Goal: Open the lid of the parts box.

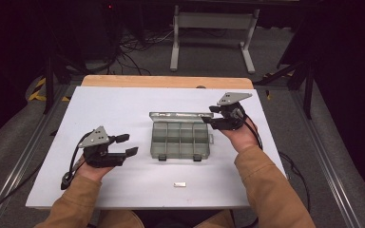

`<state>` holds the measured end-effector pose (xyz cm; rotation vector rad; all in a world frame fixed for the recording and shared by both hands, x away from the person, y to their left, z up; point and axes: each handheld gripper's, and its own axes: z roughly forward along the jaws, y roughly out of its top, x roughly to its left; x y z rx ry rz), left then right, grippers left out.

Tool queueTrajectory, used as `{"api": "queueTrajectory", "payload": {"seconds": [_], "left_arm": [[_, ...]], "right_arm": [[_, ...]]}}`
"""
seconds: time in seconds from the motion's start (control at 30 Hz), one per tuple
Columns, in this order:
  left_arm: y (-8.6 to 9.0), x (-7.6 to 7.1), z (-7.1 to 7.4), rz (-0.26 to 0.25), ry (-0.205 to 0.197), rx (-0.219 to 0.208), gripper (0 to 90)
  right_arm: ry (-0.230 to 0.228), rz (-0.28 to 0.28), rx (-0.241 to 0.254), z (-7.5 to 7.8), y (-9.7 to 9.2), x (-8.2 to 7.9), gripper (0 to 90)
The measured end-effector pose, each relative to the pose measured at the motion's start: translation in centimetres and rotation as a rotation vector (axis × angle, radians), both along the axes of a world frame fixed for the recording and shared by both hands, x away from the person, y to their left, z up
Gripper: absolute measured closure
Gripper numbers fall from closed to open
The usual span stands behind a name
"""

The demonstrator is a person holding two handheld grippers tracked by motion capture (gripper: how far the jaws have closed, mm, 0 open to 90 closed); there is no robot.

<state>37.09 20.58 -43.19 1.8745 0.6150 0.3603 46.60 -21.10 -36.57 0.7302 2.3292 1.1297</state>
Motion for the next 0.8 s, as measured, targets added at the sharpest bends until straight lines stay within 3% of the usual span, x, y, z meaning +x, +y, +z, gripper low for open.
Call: {"api": "queueTrajectory", "payload": {"seconds": [0.37, 0.8], "left_arm": [[2.5, -1.1, -0.4, 0.043, -0.031, -0.018, 26.0], [2.9, -1.2, -0.6, 0.056, -0.049, -0.02, 19.3]], "right_arm": [[-0.009, -0.045, 0.012, -0.2, 0.3, 2.7, 54.4], [-0.016, -0.088, 0.029, -1.0, 0.9, 5.0, 55.6]]}}
